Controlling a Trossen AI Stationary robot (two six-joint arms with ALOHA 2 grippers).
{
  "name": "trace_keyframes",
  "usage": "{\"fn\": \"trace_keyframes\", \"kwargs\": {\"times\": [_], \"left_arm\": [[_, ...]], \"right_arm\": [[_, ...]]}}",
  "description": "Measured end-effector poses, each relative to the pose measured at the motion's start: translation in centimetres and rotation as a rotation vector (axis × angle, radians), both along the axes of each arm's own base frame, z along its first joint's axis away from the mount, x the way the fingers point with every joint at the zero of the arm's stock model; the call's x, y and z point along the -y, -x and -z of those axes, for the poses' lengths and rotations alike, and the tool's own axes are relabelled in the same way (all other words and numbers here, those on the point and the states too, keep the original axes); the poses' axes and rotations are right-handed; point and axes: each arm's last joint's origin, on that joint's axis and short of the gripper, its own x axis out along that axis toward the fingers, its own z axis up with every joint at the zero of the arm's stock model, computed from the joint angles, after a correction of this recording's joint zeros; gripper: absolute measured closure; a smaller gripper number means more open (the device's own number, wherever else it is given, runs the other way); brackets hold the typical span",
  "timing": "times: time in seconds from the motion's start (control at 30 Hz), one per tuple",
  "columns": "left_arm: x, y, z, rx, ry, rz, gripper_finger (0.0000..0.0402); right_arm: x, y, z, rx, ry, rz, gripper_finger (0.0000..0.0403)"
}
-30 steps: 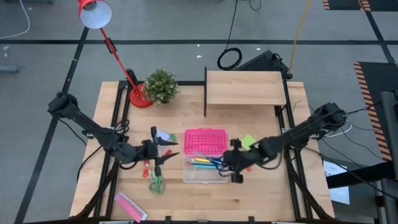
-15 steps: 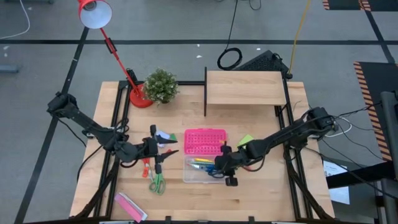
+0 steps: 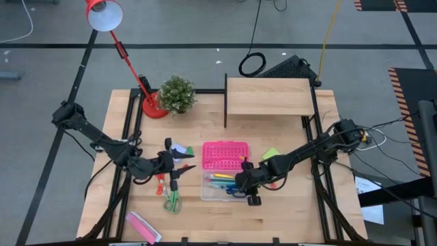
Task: Pack school essentials
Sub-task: Put the blue scissors into the pink supply box, then put the green scissors into the pink supply box
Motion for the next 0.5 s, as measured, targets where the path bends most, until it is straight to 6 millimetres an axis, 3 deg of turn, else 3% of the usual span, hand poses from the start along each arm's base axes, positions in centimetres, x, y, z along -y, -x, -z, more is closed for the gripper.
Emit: {"fn": "trace_keyframes", "kwargs": {"times": [0.27, 0.5], "left_arm": [[0.5, 0.6, 0.9, -0.065, 0.056, 0.0, 0.0238], [1.3, 1.8, 2.3, -0.219, 0.178, 0.073, 0.0238]], "right_arm": [[0.0, 0.1, -0.3, 0.008, 0.001, -0.002, 0.022], [-0.7, 1.0, -3.7, 0.158, 0.033, 0.023, 0.02]]}}
